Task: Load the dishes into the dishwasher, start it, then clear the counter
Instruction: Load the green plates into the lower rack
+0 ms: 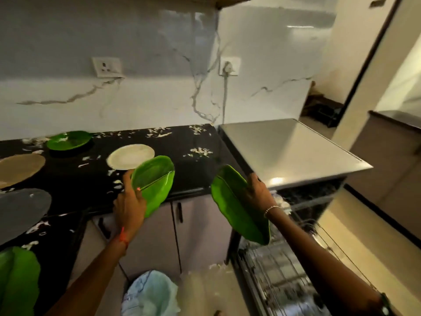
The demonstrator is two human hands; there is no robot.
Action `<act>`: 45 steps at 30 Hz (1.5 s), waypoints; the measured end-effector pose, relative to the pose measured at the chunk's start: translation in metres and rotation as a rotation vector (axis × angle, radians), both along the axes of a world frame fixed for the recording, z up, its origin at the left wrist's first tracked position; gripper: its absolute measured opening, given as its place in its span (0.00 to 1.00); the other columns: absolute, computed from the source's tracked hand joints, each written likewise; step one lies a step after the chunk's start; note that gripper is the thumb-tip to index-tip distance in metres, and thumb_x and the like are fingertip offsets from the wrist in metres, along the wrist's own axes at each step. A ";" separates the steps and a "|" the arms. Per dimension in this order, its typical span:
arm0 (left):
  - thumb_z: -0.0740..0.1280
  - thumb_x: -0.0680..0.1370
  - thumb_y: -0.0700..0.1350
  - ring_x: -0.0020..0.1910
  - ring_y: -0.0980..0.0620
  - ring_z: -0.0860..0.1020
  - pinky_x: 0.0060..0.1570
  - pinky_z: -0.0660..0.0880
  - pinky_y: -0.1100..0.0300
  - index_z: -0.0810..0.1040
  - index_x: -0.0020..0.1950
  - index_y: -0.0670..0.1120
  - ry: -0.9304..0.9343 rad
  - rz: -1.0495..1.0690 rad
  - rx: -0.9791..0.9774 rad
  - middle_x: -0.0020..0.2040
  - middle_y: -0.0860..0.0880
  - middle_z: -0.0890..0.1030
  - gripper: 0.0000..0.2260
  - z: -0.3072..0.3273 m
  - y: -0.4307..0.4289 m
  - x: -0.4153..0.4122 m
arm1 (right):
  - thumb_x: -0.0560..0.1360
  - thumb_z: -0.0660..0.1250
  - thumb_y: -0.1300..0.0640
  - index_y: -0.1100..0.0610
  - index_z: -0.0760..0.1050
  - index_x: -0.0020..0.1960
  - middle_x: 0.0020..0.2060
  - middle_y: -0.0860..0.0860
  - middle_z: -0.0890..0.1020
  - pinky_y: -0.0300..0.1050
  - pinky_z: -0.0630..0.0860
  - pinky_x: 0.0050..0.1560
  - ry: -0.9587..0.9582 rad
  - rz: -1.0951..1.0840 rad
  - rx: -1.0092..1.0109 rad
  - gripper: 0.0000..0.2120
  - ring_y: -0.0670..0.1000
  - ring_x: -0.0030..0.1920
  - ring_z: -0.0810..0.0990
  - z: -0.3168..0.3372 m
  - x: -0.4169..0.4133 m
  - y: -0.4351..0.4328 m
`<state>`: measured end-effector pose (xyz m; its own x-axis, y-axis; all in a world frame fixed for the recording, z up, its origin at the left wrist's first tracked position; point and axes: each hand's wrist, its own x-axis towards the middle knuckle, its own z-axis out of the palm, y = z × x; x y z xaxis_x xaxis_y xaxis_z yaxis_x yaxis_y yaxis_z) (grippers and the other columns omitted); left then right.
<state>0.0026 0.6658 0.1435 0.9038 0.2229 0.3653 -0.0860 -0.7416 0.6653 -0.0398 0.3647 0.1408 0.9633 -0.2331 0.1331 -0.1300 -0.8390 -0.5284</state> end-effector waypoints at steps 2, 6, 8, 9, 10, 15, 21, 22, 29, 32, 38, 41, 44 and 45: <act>0.60 0.77 0.35 0.49 0.28 0.75 0.46 0.70 0.42 0.63 0.71 0.43 0.009 -0.109 0.017 0.52 0.29 0.77 0.22 -0.012 -0.024 -0.024 | 0.75 0.61 0.66 0.70 0.67 0.54 0.47 0.68 0.77 0.48 0.62 0.40 0.005 -0.033 0.012 0.09 0.65 0.48 0.76 -0.009 -0.039 -0.021; 0.59 0.77 0.35 0.46 0.28 0.76 0.43 0.71 0.43 0.63 0.71 0.43 0.096 -0.264 0.066 0.51 0.30 0.78 0.22 -0.044 -0.072 -0.066 | 0.75 0.62 0.66 0.67 0.67 0.54 0.48 0.66 0.77 0.48 0.66 0.45 0.054 -0.136 0.072 0.09 0.63 0.50 0.76 -0.035 -0.110 -0.066; 0.59 0.77 0.35 0.46 0.29 0.76 0.44 0.71 0.42 0.62 0.72 0.43 0.136 -0.315 0.098 0.50 0.29 0.78 0.23 -0.058 -0.096 -0.084 | 0.76 0.61 0.62 0.67 0.66 0.57 0.49 0.64 0.78 0.52 0.71 0.47 0.091 -0.241 0.100 0.12 0.62 0.49 0.77 -0.049 -0.142 -0.089; 0.59 0.77 0.35 0.46 0.29 0.76 0.44 0.71 0.42 0.62 0.72 0.43 0.162 -0.336 0.112 0.49 0.29 0.78 0.23 -0.065 -0.108 -0.093 | 0.77 0.61 0.61 0.66 0.67 0.57 0.49 0.64 0.78 0.53 0.72 0.48 0.104 -0.296 0.111 0.12 0.61 0.49 0.77 -0.055 -0.158 -0.101; 0.59 0.77 0.34 0.45 0.29 0.76 0.43 0.72 0.43 0.63 0.72 0.43 0.181 -0.353 0.123 0.48 0.29 0.78 0.23 -0.070 -0.119 -0.100 | 0.77 0.61 0.61 0.65 0.67 0.57 0.50 0.63 0.78 0.53 0.73 0.49 0.107 -0.343 0.125 0.11 0.61 0.49 0.77 -0.061 -0.171 -0.112; 0.59 0.76 0.34 0.41 0.31 0.77 0.38 0.72 0.45 0.64 0.70 0.44 0.251 -0.396 0.150 0.42 0.30 0.79 0.22 -0.097 -0.180 -0.146 | 0.73 0.64 0.66 0.66 0.73 0.58 0.52 0.63 0.79 0.48 0.71 0.51 0.143 -0.579 0.212 0.14 0.61 0.53 0.77 -0.084 -0.245 -0.174; 0.58 0.76 0.34 0.40 0.32 0.78 0.37 0.72 0.47 0.64 0.70 0.45 0.318 -0.386 0.129 0.42 0.31 0.79 0.22 -0.126 -0.265 -0.223 | 0.68 0.66 0.67 0.67 0.80 0.47 0.41 0.63 0.82 0.44 0.69 0.38 0.200 -0.775 0.373 0.08 0.56 0.38 0.76 -0.106 -0.331 -0.254; 0.58 0.76 0.34 0.41 0.32 0.78 0.37 0.72 0.47 0.64 0.70 0.46 0.324 -0.379 0.132 0.42 0.31 0.79 0.23 -0.130 -0.279 -0.233 | 0.68 0.66 0.67 0.68 0.80 0.46 0.38 0.62 0.81 0.44 0.68 0.37 0.198 -0.788 0.387 0.08 0.56 0.38 0.75 -0.108 -0.342 -0.265; 0.58 0.75 0.33 0.41 0.32 0.77 0.37 0.72 0.46 0.64 0.71 0.44 0.342 -0.332 0.132 0.43 0.31 0.79 0.24 -0.138 -0.354 -0.294 | 0.70 0.63 0.70 0.67 0.79 0.51 0.43 0.63 0.82 0.42 0.67 0.40 0.145 -0.745 0.419 0.12 0.54 0.37 0.75 -0.110 -0.379 -0.323; 0.57 0.76 0.33 0.38 0.33 0.77 0.35 0.74 0.44 0.63 0.71 0.43 0.321 -0.338 0.155 0.40 0.32 0.78 0.23 -0.142 -0.373 -0.302 | 0.71 0.61 0.70 0.67 0.78 0.53 0.46 0.62 0.82 0.43 0.69 0.41 0.164 -0.718 0.428 0.13 0.55 0.40 0.75 -0.114 -0.374 -0.338; 0.55 0.78 0.34 0.42 0.33 0.77 0.37 0.74 0.44 0.62 0.70 0.42 0.344 -0.309 0.077 0.48 0.32 0.78 0.21 -0.149 -0.399 -0.290 | 0.70 0.62 0.71 0.65 0.76 0.56 0.49 0.60 0.81 0.44 0.71 0.43 0.209 -0.608 0.399 0.16 0.58 0.47 0.78 -0.121 -0.345 -0.358; 0.56 0.77 0.33 0.41 0.33 0.77 0.35 0.73 0.46 0.61 0.70 0.41 0.361 -0.317 0.048 0.49 0.32 0.78 0.21 -0.157 -0.412 -0.275 | 0.72 0.61 0.70 0.62 0.77 0.56 0.49 0.60 0.82 0.43 0.71 0.42 0.208 -0.535 0.362 0.15 0.57 0.47 0.79 -0.125 -0.329 -0.369; 0.57 0.77 0.33 0.41 0.33 0.77 0.34 0.71 0.49 0.61 0.70 0.40 0.392 -0.313 0.063 0.50 0.32 0.79 0.21 -0.169 -0.424 -0.256 | 0.73 0.60 0.70 0.61 0.76 0.58 0.51 0.59 0.81 0.40 0.67 0.42 0.247 -0.462 0.308 0.16 0.54 0.48 0.77 -0.126 -0.309 -0.379; 0.57 0.77 0.33 0.41 0.33 0.77 0.34 0.70 0.50 0.61 0.70 0.40 0.399 -0.311 0.060 0.50 0.32 0.79 0.21 -0.172 -0.428 -0.252 | 0.73 0.60 0.70 0.61 0.75 0.59 0.51 0.59 0.80 0.39 0.67 0.43 0.259 -0.445 0.303 0.16 0.53 0.47 0.76 -0.126 -0.303 -0.382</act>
